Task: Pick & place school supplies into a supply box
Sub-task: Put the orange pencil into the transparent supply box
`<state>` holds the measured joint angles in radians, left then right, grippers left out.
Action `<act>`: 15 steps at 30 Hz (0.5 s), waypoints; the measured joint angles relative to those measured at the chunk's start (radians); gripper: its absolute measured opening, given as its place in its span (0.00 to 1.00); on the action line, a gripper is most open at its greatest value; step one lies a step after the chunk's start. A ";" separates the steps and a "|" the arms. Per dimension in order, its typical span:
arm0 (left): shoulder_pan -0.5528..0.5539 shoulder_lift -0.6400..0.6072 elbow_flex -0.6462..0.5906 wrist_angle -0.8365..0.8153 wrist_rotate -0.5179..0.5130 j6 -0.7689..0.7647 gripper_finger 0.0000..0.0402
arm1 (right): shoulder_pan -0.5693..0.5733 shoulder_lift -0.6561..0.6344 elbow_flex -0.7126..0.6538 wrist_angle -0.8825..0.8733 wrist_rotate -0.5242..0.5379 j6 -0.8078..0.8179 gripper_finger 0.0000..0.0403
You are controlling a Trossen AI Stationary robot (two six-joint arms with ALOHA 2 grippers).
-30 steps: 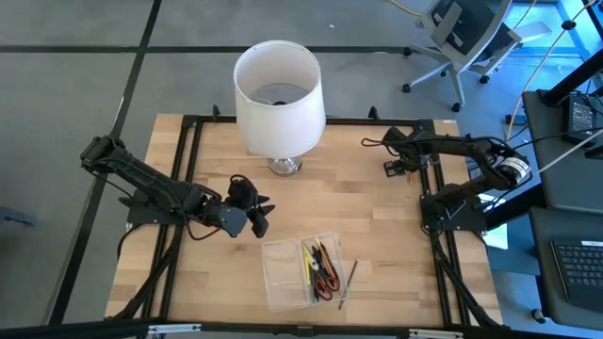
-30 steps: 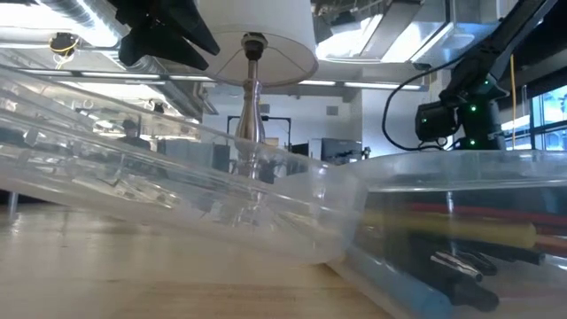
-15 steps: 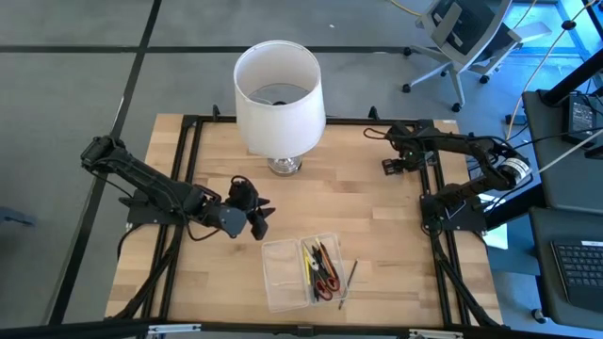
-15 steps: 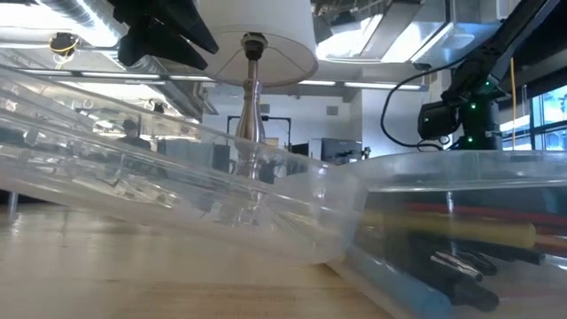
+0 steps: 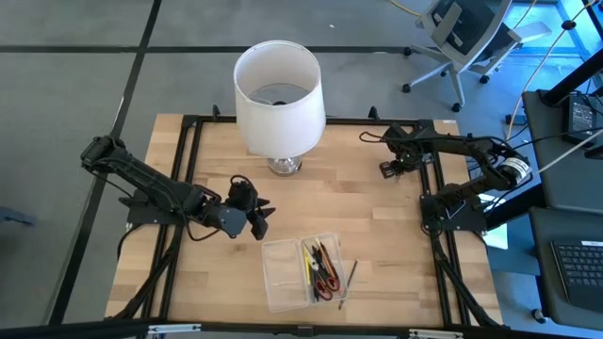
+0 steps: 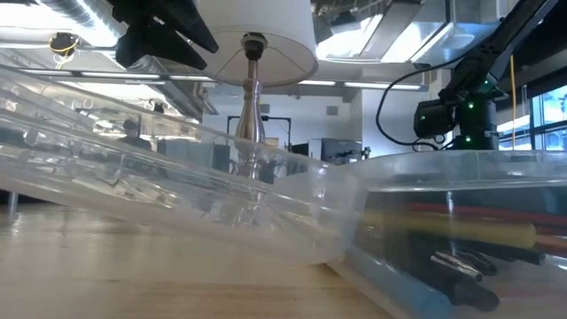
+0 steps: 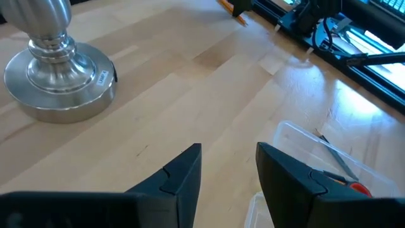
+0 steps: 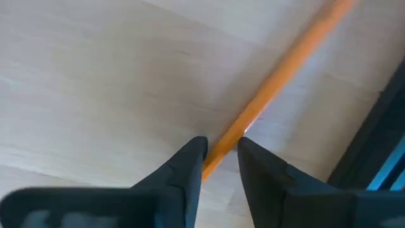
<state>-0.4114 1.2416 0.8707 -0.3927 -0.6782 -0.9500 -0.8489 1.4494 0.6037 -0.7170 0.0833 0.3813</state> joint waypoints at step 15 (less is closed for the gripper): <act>0.000 0.000 0.000 0.000 0.047 -0.061 0.36 | 0.149 0.000 0.003 0.047 -0.074 -0.178 0.08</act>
<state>-0.4114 1.2417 0.8707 -0.3927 -0.6309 -1.0107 -0.7004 1.4490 0.6071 -0.6700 0.0092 0.2031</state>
